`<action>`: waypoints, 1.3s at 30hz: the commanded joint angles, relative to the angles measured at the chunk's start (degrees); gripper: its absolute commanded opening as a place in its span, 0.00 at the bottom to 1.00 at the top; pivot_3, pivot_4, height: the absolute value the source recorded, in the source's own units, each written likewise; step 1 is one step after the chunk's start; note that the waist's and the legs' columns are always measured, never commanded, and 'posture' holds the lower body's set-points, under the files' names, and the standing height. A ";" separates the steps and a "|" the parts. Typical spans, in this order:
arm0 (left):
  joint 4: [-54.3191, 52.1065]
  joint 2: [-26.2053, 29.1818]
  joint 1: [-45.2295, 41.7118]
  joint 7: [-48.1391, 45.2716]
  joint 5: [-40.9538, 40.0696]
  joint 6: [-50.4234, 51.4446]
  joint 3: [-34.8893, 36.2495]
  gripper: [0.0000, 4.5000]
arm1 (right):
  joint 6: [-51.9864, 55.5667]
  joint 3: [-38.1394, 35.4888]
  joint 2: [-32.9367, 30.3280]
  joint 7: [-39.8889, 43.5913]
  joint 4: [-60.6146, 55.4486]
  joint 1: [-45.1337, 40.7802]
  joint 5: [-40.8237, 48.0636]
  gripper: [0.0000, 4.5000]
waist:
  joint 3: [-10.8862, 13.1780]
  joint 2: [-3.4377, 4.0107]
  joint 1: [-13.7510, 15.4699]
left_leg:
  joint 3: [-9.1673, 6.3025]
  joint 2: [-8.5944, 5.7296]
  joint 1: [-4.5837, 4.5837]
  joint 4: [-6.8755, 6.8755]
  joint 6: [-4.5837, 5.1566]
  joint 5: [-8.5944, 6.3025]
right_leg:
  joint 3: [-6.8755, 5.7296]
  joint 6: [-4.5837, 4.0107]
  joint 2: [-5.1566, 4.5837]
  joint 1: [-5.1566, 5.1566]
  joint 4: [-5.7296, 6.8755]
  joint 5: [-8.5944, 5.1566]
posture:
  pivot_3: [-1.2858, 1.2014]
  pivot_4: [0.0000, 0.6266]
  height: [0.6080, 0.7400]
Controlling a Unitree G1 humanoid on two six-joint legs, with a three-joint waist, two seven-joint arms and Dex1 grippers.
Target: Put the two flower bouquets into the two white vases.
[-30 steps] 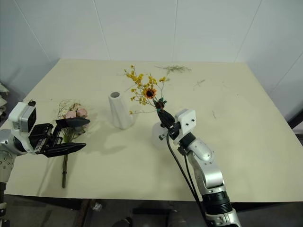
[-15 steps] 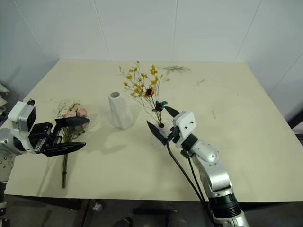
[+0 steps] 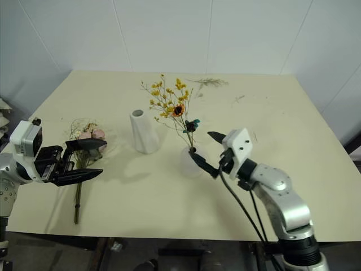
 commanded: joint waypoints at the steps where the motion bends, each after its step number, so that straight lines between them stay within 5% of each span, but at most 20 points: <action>1: -0.23 -0.27 -0.75 1.90 1.04 -1.64 1.37 1.00 | 5.65 -2.09 -6.35 4.77 -4.16 -0.06 4.32 1.00 | 0.00 0.01 0.02 | 0.00 0.00 0.00 0.01 0.00 0.00 | 0.00 0.00 0.00 0.00 0.00 0.00 | 0.52 0.24 1.00; 8: -4.02 -1.74 1.22 11.05 0.60 0.37 4.06 1.00 | 10.09 -4.80 -10.53 7.89 -2.49 -4.95 9.89 1.00 | 0.01 -0.01 -0.16 | 0.01 0.02 0.00 0.08 0.00 0.00 | 0.01 0.00 0.02 0.01 0.01 0.01 | 0.52 0.24 1.00; 16: -17.14 -3.25 10.58 32.47 -0.37 11.61 11.17 1.00 | 11.59 -3.15 -17.54 19.20 1.03 -5.77 12.62 1.00 | 0.03 -0.06 0.22 | 0.01 0.04 -0.03 0.10 0.04 -0.03 | 0.02 0.02 0.00 0.03 -0.07 0.02 | 0.52 0.24 1.00; 28: -31.68 -3.08 17.41 57.72 -3.74 34.71 19.20 1.00 | -0.16 -1.66 -17.98 37.24 16.33 -14.41 10.06 1.00 | 0.07 -0.11 0.06 | 0.09 0.04 0.00 0.55 0.05 -0.04 | 0.06 0.12 0.06 0.30 -0.29 0.13 | 0.52 0.24 1.00; 39: -29.77 -1.04 13.97 67.16 -4.37 52.62 17.91 1.00 | -3.97 1.40 -14.77 38.70 23.40 -19.59 4.94 1.00 | 0.07 -0.11 0.01 | 0.08 0.04 0.03 0.73 0.04 -0.14 | 0.06 0.19 0.06 0.51 -0.55 0.19 | 0.52 0.24 1.00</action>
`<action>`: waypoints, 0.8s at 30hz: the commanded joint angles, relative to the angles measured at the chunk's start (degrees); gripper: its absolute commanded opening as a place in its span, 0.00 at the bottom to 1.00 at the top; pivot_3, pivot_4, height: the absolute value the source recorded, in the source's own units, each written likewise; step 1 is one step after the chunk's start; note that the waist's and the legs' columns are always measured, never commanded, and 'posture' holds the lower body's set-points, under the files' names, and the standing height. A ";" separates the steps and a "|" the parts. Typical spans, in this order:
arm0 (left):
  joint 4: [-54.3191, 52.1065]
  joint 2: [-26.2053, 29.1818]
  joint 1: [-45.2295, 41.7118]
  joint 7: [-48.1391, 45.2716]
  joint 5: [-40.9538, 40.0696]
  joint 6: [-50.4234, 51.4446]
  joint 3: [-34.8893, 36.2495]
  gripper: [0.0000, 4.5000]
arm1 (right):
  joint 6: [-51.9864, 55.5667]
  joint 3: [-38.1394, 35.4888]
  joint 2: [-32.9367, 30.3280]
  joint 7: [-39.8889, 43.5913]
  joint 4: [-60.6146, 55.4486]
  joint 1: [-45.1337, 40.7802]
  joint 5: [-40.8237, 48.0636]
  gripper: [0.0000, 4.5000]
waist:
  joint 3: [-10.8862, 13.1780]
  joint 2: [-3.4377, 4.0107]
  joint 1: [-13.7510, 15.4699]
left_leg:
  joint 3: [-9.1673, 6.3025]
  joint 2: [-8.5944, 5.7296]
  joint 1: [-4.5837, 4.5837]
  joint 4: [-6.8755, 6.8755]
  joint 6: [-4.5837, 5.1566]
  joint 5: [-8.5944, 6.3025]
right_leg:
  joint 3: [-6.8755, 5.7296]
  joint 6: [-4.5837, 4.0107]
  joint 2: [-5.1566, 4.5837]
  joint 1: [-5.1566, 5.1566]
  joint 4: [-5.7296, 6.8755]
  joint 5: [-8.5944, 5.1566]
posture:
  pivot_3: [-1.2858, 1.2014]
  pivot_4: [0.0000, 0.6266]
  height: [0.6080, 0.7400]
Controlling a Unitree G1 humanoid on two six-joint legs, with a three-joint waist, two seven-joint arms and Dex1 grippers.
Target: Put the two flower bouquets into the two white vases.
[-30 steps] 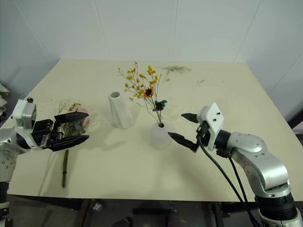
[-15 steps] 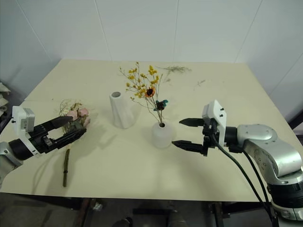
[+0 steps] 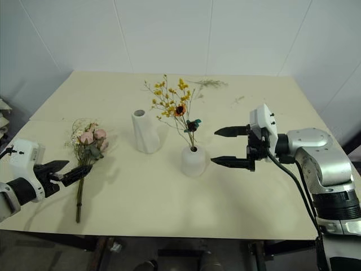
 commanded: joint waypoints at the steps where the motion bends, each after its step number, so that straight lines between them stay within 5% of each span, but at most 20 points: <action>1: 1.53 2.45 -2.81 2.22 0.85 5.27 -0.85 1.00 | -1.24 -0.59 0.37 0.67 -0.44 -1.37 -0.22 1.00 | 0.00 0.00 0.03 | 0.00 0.00 0.00 0.01 0.00 0.00 | 0.00 0.00 0.00 0.00 0.00 0.00 | 0.52 0.24 1.00; 24: 24.44 9.40 -27.00 2.60 10.02 21.52 -21.70 1.00 | -1.78 -0.88 1.58 -1.34 -1.24 -0.40 -2.24 1.00 | 0.00 0.00 -0.14 | -0.02 -0.01 -0.01 0.02 -0.18 -0.13 | -0.02 0.10 -0.01 0.01 0.04 0.05 | 0.52 0.24 1.00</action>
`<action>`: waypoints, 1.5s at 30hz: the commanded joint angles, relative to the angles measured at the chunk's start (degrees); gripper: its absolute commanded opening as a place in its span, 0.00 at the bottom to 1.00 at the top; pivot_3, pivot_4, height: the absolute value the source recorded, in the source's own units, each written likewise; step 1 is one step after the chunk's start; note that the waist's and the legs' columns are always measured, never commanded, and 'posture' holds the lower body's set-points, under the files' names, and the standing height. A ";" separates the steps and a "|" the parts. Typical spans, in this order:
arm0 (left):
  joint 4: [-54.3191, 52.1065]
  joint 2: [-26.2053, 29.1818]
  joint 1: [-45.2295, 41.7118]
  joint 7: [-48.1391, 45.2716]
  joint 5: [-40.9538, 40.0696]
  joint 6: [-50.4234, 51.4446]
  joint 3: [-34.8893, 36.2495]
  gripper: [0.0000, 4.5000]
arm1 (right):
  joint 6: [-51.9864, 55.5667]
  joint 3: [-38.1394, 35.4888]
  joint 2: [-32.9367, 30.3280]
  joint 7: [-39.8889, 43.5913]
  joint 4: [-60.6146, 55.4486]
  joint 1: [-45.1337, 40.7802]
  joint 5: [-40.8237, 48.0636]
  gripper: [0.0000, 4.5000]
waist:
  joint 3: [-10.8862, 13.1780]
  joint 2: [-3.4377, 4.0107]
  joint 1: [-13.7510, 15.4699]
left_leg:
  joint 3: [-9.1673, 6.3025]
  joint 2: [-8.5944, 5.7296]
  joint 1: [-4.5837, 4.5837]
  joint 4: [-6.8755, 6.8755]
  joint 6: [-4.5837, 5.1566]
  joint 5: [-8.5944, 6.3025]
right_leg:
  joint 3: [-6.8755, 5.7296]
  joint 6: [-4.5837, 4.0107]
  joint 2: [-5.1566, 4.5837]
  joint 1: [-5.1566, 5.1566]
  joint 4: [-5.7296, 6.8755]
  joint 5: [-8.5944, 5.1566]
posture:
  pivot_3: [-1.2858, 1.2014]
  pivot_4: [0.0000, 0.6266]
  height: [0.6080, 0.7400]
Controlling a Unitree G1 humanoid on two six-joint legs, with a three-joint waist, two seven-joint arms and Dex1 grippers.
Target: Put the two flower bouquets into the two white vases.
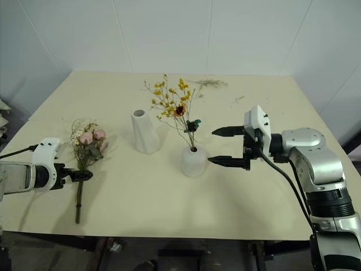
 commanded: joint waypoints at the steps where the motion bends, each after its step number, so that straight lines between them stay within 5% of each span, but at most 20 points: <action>1: 2.73 1.18 -3.52 0.28 0.42 0.27 -1.18 1.00 | -0.68 -1.20 0.19 -0.59 -1.58 0.20 0.20 1.00 | 0.00 0.00 0.08 | 0.00 0.00 0.00 0.00 -0.02 -0.01 | 0.00 0.00 0.00 0.00 0.00 0.00 | 0.52 0.24 1.00; 18: 10.58 5.57 -9.24 8.87 -12.45 0.27 -11.09 1.00 | -1.04 -1.59 0.24 -1.49 -1.65 1.27 -0.24 1.00 | 0.00 0.00 0.09 | -0.01 0.00 -0.01 0.04 -0.07 -0.06 | -0.01 0.03 -0.01 0.00 0.05 0.01 | 0.52 0.24 1.00; 21: 12.16 3.91 -9.69 13.16 -14.32 0.27 -9.81 0.88 | -1.12 -1.53 0.38 -1.71 -1.53 1.28 -0.34 1.00 | 0.00 0.00 0.18 | -0.01 0.00 -0.01 0.04 -0.06 -0.06 | -0.01 0.03 -0.01 0.00 0.05 0.01 | 0.52 0.24 1.00; 33: 10.60 -0.03 -9.04 18.91 -15.40 0.27 -5.76 0.06 | -1.11 -1.72 -0.08 -1.53 -1.23 1.47 -0.69 1.00 | 0.00 0.00 0.21 | -0.02 0.00 -0.01 0.11 -0.07 -0.06 | -0.01 0.04 -0.01 0.00 0.12 0.02 | 0.52 0.24 1.00; 40: 8.78 -2.32 -9.94 19.46 -13.41 -0.87 -2.69 0.06 | -1.36 -2.09 -0.26 -1.81 -0.99 1.39 -1.04 1.00 | 0.00 0.00 0.27 | -0.02 -0.01 -0.01 0.11 -0.07 -0.06 | -0.01 0.04 -0.01 0.00 0.12 0.02 | 0.52 0.24 1.00; 45: 2.18 -4.09 -9.41 13.66 -7.63 -15.03 0.40 0.06 | -1.33 -2.35 -0.26 -2.17 -0.85 1.25 -1.10 1.00 | 0.00 -0.01 0.51 | -0.02 -0.01 -0.03 0.14 -0.08 -0.05 | -0.01 0.05 -0.01 0.00 0.11 0.03 | 0.52 0.24 1.00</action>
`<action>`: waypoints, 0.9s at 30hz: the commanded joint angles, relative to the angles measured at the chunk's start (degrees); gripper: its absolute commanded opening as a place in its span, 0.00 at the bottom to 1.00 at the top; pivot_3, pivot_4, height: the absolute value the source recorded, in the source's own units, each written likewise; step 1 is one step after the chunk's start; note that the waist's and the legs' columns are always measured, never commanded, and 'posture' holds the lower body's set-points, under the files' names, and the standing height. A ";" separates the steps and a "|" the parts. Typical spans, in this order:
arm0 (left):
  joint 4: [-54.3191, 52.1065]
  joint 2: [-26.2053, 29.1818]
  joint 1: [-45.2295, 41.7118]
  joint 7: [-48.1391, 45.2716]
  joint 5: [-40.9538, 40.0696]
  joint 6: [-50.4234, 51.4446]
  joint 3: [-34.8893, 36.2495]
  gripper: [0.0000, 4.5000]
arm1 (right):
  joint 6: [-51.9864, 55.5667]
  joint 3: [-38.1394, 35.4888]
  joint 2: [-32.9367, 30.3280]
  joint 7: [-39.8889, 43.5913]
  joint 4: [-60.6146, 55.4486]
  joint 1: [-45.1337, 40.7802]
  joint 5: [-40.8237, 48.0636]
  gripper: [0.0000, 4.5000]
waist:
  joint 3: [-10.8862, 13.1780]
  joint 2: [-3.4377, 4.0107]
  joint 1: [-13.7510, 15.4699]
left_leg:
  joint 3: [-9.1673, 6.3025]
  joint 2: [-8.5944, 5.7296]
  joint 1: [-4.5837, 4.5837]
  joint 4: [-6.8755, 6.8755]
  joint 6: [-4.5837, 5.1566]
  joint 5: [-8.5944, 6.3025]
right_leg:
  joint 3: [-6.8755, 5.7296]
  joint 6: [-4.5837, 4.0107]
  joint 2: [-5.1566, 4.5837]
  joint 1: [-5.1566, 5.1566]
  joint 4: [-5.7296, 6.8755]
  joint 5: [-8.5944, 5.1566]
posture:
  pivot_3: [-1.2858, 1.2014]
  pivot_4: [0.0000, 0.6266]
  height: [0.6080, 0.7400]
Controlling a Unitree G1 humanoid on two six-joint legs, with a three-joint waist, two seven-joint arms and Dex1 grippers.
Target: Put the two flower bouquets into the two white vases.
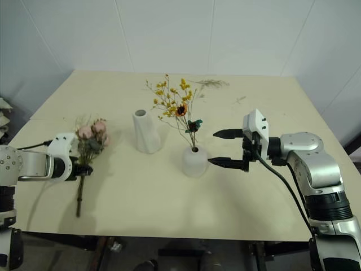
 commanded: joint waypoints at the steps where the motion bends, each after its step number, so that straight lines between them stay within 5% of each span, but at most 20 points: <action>1: -5.95 0.61 -0.42 -5.24 4.52 -12.23 3.33 0.06 | -1.08 -2.29 -0.82 -0.43 -0.78 -0.31 0.22 1.00 | 0.00 0.00 -0.02 | 0.01 0.00 0.00 0.00 0.00 0.00 | 0.00 0.00 -0.01 0.00 0.00 0.00 | 0.52 0.24 1.00; 12: -2.58 -2.26 -1.07 -22.97 15.59 -50.70 7.85 0.06 | -1.01 -3.34 -0.53 -2.97 -2.71 1.79 0.74 1.00 | 0.00 0.00 0.01 | 0.03 0.00 -0.01 -0.02 0.00 -0.01 | 0.01 0.00 0.00 0.01 -0.07 0.00 | 0.52 0.24 1.00; 19: 8.56 -10.02 -11.37 -39.03 12.49 -72.06 10.65 0.06 | -0.96 -3.99 -0.04 -4.69 -4.19 2.84 1.10 1.00 | 0.00 0.00 1.15 | 0.04 0.00 -0.01 0.06 0.00 -0.01 | -0.01 0.03 0.01 0.06 -0.08 0.03 | 0.52 0.24 1.00; 27: 23.54 -14.29 -21.57 -57.01 5.00 -72.95 12.36 0.06 | 0.22 -6.25 0.41 -5.39 -5.80 3.55 4.18 1.00 | 0.00 0.00 1.10 | 0.03 0.00 0.00 0.07 0.04 -0.02 | -0.03 0.06 0.00 0.12 -0.10 0.04 | 0.52 0.24 1.00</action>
